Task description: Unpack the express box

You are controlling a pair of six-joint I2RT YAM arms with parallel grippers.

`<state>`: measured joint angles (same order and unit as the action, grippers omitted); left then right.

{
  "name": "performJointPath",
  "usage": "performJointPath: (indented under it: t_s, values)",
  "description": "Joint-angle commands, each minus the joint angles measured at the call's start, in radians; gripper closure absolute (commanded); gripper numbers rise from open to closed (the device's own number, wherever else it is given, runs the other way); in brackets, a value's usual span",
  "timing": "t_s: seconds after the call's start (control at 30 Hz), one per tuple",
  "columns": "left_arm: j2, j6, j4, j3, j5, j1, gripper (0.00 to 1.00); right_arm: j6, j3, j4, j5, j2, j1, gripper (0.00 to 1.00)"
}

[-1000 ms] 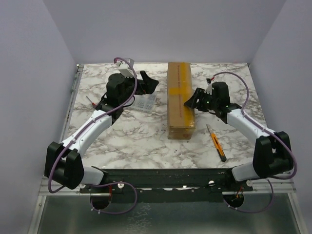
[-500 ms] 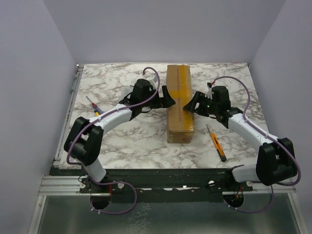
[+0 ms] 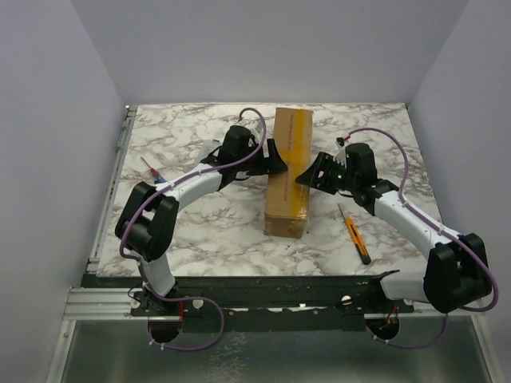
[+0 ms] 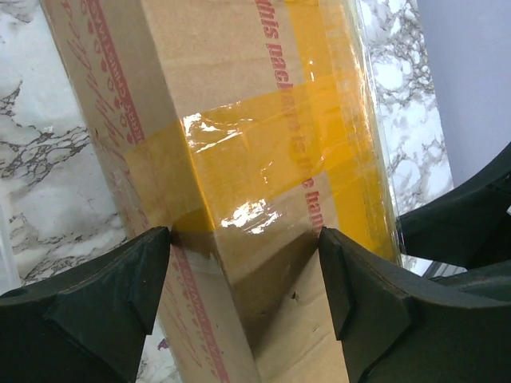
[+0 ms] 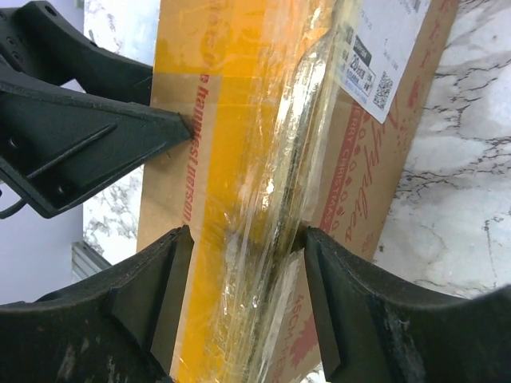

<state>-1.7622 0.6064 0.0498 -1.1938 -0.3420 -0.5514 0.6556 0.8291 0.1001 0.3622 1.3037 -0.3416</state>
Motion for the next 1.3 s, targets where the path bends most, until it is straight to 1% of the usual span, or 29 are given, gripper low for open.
performJointPath:
  t_s: [0.0,0.1,0.17,0.27,0.33,0.5,0.53,0.57,0.6,0.7,0.73,0.8,0.9,1.0,1.03,1.07,1.1,1.2,1.27]
  values:
    - [-0.041,-0.035,-0.035,-0.038,-0.019,-0.008,0.18,0.061,0.012,-0.076,0.070,-0.009,-0.041,0.35]
    - [-0.068,-0.048,-0.048,-0.062,-0.017,-0.007,0.18,0.050,0.020,-0.106,0.060,0.020,-0.057,0.34]
    - [-0.065,-0.064,-0.070,-0.066,0.002,-0.005,0.18,0.018,0.053,-0.046,0.042,0.046,-0.057,0.34]
    - [-0.058,-0.101,-0.099,-0.087,0.013,-0.004,0.18,0.000,0.070,-0.035,0.042,0.064,-0.057,0.34]
    - [-0.057,-0.124,-0.102,-0.101,-0.002,-0.005,0.16,0.002,0.072,-0.042,0.042,0.063,-0.058,0.34]
    - [-0.059,-0.145,-0.114,-0.120,-0.022,-0.005,0.11,-0.031,0.088,-0.041,-0.022,0.066,-0.057,0.32]
    - [-0.056,-0.149,-0.116,-0.124,-0.025,-0.005,0.08,-0.029,0.100,-0.038,-0.018,0.081,-0.057,0.32]
    - [-0.051,-0.158,-0.126,-0.131,-0.016,-0.003,0.03,-0.021,0.111,-0.035,-0.003,0.097,-0.057,0.32]
    - [-0.043,-0.174,-0.151,-0.144,0.005,0.000,0.01,-0.012,0.123,-0.036,0.020,0.115,-0.057,0.32]
    - [0.004,-0.263,-0.281,-0.200,0.135,0.019,0.01,0.016,0.140,-0.057,0.054,0.131,-0.056,0.30]
    - [0.033,-0.293,-0.304,-0.204,0.189,0.027,0.01,0.005,0.150,-0.030,0.025,0.121,-0.054,0.26]
    - [0.100,-0.345,-0.331,-0.195,0.288,0.032,0.01,-0.049,0.174,0.068,-0.090,0.080,-0.053,0.17]
    - [0.204,-0.392,-0.344,-0.170,0.384,0.033,0.01,-0.161,0.200,0.201,-0.263,-0.013,-0.041,0.02]
    - [0.277,-0.391,-0.335,-0.160,0.414,0.032,0.01,-0.214,0.186,0.257,-0.353,-0.104,-0.008,0.00]
    - [0.299,-0.385,-0.333,-0.156,0.412,0.032,0.01,-0.199,0.173,0.276,-0.426,-0.121,0.017,0.00]
    - [0.306,-0.376,-0.324,-0.152,0.406,0.033,0.01,-0.179,0.163,0.304,-0.456,-0.127,0.031,0.00]
    - [0.318,-0.370,-0.316,-0.145,0.396,0.032,0.01,-0.135,0.147,0.339,-0.487,-0.123,0.068,0.00]
    - [0.324,-0.353,-0.301,-0.136,0.362,0.031,0.01,-0.034,0.103,0.463,-0.455,-0.069,0.195,0.00]
    - [0.317,-0.340,-0.300,-0.140,0.343,0.031,0.01,0.002,0.108,0.556,-0.508,-0.012,0.214,0.00]
